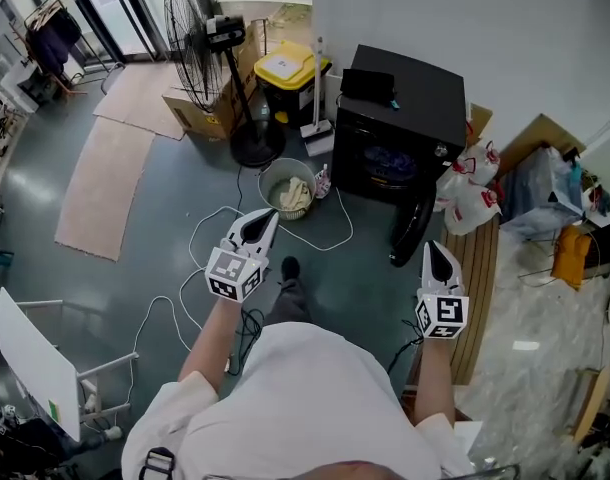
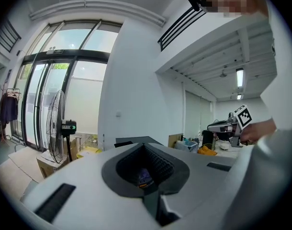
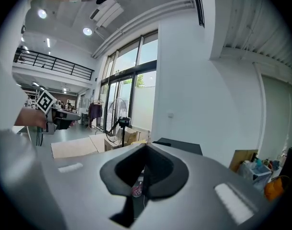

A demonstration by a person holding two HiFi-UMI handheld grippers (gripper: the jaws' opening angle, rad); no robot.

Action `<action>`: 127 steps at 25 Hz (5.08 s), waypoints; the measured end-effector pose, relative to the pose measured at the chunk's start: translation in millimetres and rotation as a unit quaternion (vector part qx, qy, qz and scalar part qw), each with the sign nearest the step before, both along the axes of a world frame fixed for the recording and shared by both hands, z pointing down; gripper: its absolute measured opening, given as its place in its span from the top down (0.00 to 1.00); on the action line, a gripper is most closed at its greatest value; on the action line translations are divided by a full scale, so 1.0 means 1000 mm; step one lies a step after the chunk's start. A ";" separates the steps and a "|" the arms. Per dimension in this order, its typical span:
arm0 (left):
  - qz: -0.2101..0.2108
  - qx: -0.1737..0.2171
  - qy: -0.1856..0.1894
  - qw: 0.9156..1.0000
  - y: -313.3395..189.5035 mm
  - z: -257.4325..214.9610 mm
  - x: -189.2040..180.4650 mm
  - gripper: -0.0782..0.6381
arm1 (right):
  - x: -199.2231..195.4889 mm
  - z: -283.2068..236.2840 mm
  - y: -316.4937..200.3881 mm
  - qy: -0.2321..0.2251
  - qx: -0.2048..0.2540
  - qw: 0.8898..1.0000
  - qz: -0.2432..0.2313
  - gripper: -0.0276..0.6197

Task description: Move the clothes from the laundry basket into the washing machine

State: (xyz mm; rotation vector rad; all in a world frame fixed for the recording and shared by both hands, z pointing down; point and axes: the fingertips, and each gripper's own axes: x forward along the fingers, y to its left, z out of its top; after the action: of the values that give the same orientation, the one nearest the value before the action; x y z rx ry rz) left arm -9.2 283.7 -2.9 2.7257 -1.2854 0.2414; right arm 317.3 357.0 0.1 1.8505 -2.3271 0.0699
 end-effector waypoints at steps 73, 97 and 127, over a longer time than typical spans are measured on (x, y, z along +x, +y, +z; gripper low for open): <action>-0.197 -0.085 -0.017 0.977 -0.324 0.067 -0.042 0.88 | -0.131 0.083 -0.460 0.034 -0.099 0.942 -0.320 0.94; -0.223 -0.175 -0.007 0.959 -0.316 0.268 -0.109 0.88 | -0.272 0.269 -0.449 0.077 -0.178 0.877 -0.441 0.94; -0.197 -0.174 -0.027 0.964 -0.375 0.559 -0.147 0.88 | -0.343 0.600 -0.500 0.111 -0.232 0.837 -0.483 0.83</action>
State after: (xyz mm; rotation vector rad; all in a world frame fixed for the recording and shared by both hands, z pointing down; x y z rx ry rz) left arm -155.9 -91.3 556.3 2.1375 -1.5899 0.4512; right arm -25.6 -143.3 600.2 0.3308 -2.4741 0.2401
